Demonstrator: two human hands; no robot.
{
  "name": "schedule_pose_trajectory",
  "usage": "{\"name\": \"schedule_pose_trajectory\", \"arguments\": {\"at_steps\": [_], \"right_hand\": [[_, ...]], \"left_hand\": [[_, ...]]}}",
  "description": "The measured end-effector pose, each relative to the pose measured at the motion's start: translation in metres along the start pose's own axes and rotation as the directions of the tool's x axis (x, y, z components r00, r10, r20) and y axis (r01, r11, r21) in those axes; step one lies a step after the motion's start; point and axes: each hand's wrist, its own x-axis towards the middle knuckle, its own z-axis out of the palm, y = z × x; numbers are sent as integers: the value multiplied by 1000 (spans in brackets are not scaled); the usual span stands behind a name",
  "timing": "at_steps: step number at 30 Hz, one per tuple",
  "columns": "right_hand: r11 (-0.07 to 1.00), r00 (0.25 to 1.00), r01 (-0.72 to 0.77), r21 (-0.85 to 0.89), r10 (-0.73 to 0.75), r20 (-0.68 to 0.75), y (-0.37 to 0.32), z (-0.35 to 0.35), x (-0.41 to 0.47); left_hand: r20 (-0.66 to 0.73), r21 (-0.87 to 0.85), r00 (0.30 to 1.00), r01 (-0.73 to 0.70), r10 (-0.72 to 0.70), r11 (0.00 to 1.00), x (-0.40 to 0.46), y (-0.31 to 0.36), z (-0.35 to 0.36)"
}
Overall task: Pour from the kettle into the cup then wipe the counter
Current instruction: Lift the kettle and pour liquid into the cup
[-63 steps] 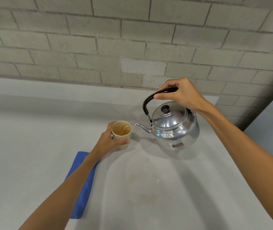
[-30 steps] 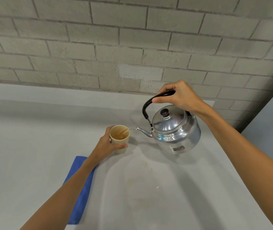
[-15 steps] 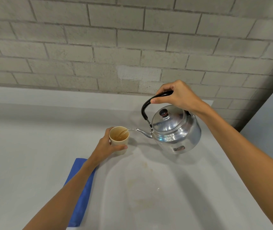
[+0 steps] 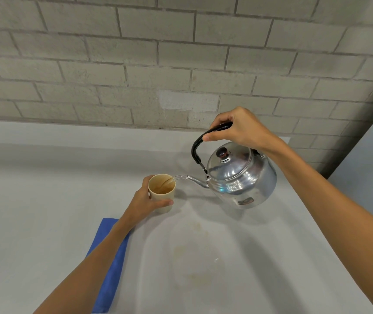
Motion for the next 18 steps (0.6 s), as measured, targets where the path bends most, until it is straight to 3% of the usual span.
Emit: {"name": "schedule_pose_trajectory", "arguments": {"at_steps": [13,18], "right_hand": [[1000,1000,17,-21,-18,-22,4,5,4],[990,997,-37,139,46,-62,18,10,-3]], "left_hand": [[7,-14,1000,-12,12,1000,-1,0,0],[15,-13,1000,-18,18,1000,-1,-1,-1]]}}
